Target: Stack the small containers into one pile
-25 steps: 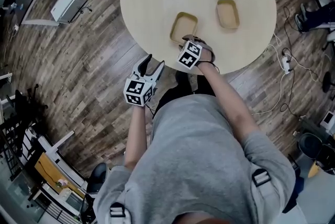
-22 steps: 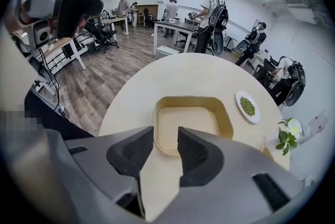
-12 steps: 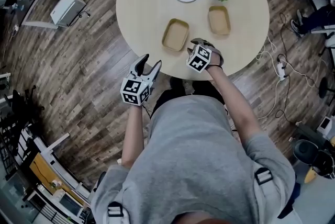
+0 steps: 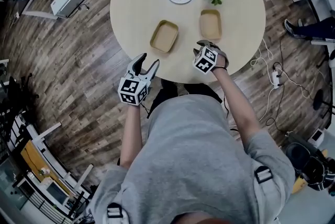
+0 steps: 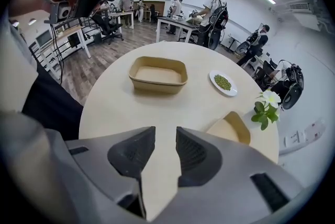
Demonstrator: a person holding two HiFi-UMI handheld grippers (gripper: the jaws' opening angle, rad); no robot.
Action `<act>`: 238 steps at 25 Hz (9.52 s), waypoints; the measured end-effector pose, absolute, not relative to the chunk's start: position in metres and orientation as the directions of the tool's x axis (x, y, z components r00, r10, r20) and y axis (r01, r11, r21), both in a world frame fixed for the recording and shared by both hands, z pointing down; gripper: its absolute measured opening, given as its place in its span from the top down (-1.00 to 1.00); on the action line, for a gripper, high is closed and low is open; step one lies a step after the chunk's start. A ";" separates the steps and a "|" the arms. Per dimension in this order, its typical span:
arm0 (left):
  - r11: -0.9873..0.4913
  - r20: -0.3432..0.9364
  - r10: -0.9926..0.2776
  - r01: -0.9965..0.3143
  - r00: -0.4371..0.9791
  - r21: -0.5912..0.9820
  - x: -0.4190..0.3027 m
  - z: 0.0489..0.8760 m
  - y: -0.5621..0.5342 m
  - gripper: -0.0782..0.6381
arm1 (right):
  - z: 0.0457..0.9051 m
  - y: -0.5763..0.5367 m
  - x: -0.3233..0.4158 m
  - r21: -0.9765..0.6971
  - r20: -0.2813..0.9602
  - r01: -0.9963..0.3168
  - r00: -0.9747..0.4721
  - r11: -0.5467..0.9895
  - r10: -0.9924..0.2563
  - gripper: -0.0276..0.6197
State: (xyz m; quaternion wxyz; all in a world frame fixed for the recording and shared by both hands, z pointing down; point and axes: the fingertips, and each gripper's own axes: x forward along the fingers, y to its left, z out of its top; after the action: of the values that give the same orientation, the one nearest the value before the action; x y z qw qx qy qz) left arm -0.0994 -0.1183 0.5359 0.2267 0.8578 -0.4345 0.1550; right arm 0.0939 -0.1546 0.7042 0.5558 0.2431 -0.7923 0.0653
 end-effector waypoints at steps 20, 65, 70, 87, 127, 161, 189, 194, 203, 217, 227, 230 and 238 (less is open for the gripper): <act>-0.342 0.492 -0.762 -0.907 0.421 0.247 -0.033 0.546 -0.093 0.08 | 0.728 -0.186 0.188 0.231 0.915 -0.264 -0.269 0.937 -0.301 0.55; -0.363 0.477 -0.756 -0.893 0.449 0.266 -0.052 0.552 -0.090 0.08 | 0.720 -0.198 0.162 0.337 0.890 -0.197 -0.252 0.921 -0.380 0.85; -0.386 0.471 -0.748 -0.884 0.468 0.264 -0.088 0.547 -0.093 0.08 | 0.718 -0.192 0.138 0.344 0.891 -0.231 -0.226 0.910 -0.394 0.85; -0.482 0.458 -0.692 -0.829 0.558 0.282 -0.169 0.542 -0.097 0.08 | 0.688 -0.177 0.061 0.358 0.878 -0.380 -0.174 0.853 -0.446 0.84; -0.554 0.465 -0.641 -0.787 0.611 0.270 -0.276 0.550 -0.081 0.09 | 0.697 -0.144 -0.107 0.382 0.867 -0.394 -0.159 0.836 -0.471 0.85; -0.568 0.487 -0.625 -0.783 0.611 0.253 -0.286 0.552 -0.066 0.10 | 0.725 -0.132 -0.107 0.315 0.893 -0.479 -0.142 0.819 -0.426 0.69; -0.540 0.453 -0.665 -0.801 0.594 0.259 -0.234 0.534 -0.078 0.10 | 0.681 -0.132 -0.075 0.209 0.851 -0.503 -0.329 0.838 -0.409 0.51; -0.527 0.450 -0.676 -0.810 0.583 0.257 -0.217 0.532 -0.083 0.10 | 0.673 -0.135 -0.051 0.205 0.837 -0.512 -0.350 0.834 -0.420 0.55; -0.505 0.452 -0.696 -0.828 0.558 0.245 -0.192 0.529 -0.084 0.10 | 0.666 -0.129 -0.012 0.150 0.822 -0.529 -0.402 0.835 -0.403 0.87; -0.486 0.456 -0.709 -0.841 0.538 0.237 -0.143 0.529 -0.092 0.12 | 0.653 -0.123 0.044 0.003 0.742 -0.585 -0.542 0.811 -0.394 0.89; -0.456 0.463 -0.728 -0.862 0.505 0.223 -0.110 0.530 -0.098 0.13 | 0.639 -0.125 0.075 -0.029 0.662 -0.538 -0.642 0.843 -0.387 0.89; -0.448 0.468 -0.733 -0.868 0.494 0.214 -0.102 0.530 -0.096 0.13 | 0.635 -0.128 0.086 -0.032 0.643 -0.535 -0.657 0.844 -0.393 0.89; -0.416 0.471 -0.748 -0.883 0.467 0.215 -0.100 0.532 -0.100 0.13 | 0.630 -0.135 0.085 -0.030 0.630 -0.496 -0.683 0.868 -0.369 0.90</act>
State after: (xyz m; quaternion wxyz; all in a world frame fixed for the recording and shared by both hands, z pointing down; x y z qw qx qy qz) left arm -0.0998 -0.1001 0.5323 0.2212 0.8274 -0.4930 0.1529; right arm 0.0853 -0.1349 0.6305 0.3194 0.2372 -0.9121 0.0993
